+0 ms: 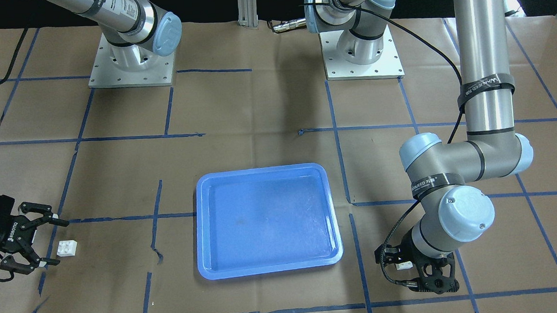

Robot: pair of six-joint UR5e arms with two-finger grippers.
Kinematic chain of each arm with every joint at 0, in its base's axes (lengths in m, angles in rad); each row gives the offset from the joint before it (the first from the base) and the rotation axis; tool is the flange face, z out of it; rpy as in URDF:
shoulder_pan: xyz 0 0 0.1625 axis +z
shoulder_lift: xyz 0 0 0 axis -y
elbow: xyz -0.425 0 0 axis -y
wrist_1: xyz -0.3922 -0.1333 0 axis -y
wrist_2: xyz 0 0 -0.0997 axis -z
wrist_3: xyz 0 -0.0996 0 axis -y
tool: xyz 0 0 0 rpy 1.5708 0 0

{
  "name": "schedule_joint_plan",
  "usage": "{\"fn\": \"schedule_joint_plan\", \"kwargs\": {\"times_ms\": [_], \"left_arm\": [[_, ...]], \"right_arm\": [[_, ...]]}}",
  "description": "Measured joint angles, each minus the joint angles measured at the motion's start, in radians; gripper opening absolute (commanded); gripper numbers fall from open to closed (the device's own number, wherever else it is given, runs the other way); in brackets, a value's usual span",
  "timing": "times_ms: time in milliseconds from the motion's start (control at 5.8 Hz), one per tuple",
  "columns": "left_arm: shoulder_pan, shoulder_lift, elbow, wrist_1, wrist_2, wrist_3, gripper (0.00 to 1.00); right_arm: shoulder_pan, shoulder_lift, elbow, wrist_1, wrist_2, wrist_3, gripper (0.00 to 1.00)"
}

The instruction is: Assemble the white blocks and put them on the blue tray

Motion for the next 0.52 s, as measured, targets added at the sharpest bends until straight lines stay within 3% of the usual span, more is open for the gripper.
{"fn": "schedule_joint_plan", "kwargs": {"times_ms": [172,345,517], "left_arm": [[0.0,-0.003,-0.004,0.001,0.0,0.001,0.22],[0.0,-0.004,-0.007,0.002,0.0,0.003,0.04],[0.0,-0.001,-0.002,0.002,0.0,0.012,0.02]], "right_arm": [[-0.001,0.004,-0.001,0.0,-0.001,-0.007,0.77],[-0.001,0.004,-0.003,0.0,-0.001,-0.008,0.71],[-0.001,0.005,-0.003,0.0,-0.001,-0.011,0.62]]}}
